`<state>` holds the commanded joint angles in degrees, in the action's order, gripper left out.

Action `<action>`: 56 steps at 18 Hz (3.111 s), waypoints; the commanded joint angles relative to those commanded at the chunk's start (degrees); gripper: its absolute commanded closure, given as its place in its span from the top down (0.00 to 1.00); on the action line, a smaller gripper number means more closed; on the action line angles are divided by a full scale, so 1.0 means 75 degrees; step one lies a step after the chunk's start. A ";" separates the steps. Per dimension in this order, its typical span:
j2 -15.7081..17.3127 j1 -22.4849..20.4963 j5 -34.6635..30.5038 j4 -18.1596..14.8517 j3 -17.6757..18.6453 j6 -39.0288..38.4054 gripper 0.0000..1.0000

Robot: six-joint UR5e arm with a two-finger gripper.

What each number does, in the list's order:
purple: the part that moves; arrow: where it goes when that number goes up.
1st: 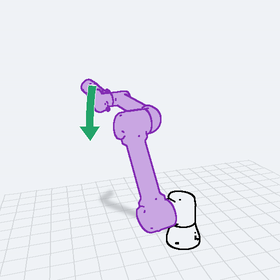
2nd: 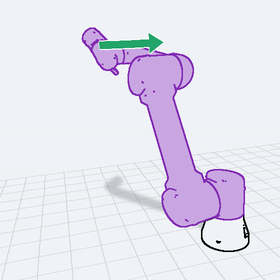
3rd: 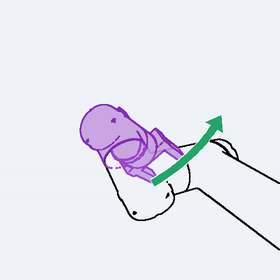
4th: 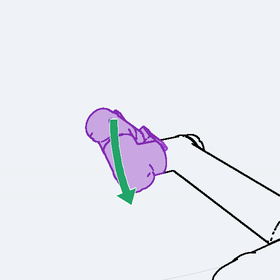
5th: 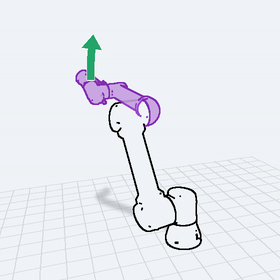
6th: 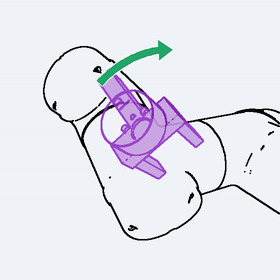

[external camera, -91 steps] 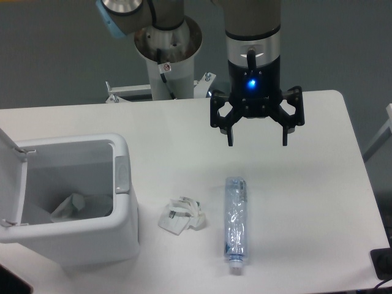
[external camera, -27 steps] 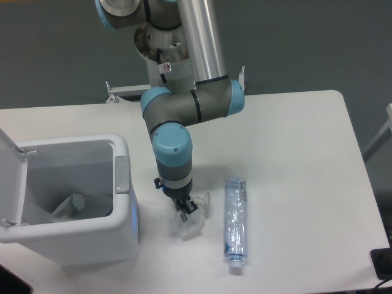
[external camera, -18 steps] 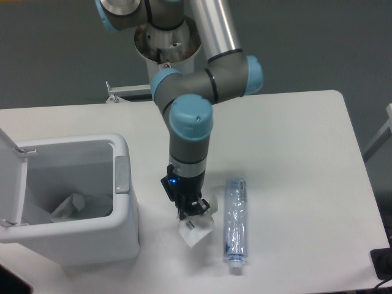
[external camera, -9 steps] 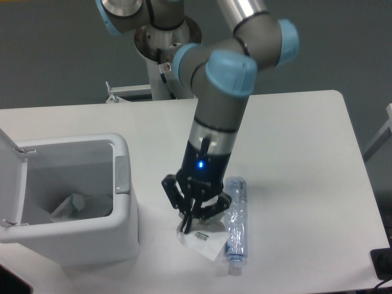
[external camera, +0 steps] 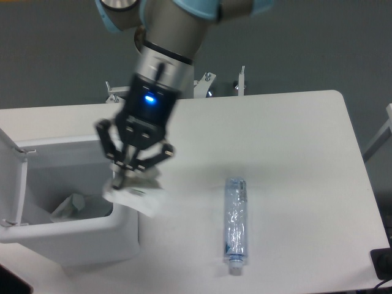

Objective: Place the trash in the trash can
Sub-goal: 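Lift the paper over the white bin and open the gripper, then move the open gripper over the clear plastic bottle and lower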

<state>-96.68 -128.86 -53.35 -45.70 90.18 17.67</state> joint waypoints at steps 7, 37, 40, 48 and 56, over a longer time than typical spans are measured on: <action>0.0081 0.0552 -0.0268 -0.0023 0.0246 -0.0046 0.99; -0.3562 -0.1616 -0.3465 -0.0140 -0.0857 0.1777 1.00; -0.3714 -0.1534 -0.3562 -0.0094 -0.0773 0.1922 1.00; -0.4136 -0.1522 -0.3797 -0.0024 -0.0832 0.2297 1.00; -0.4382 -0.1475 -0.3867 -0.0012 -0.0820 0.2273 1.00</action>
<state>-129.55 -139.92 -82.35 -45.79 84.02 34.72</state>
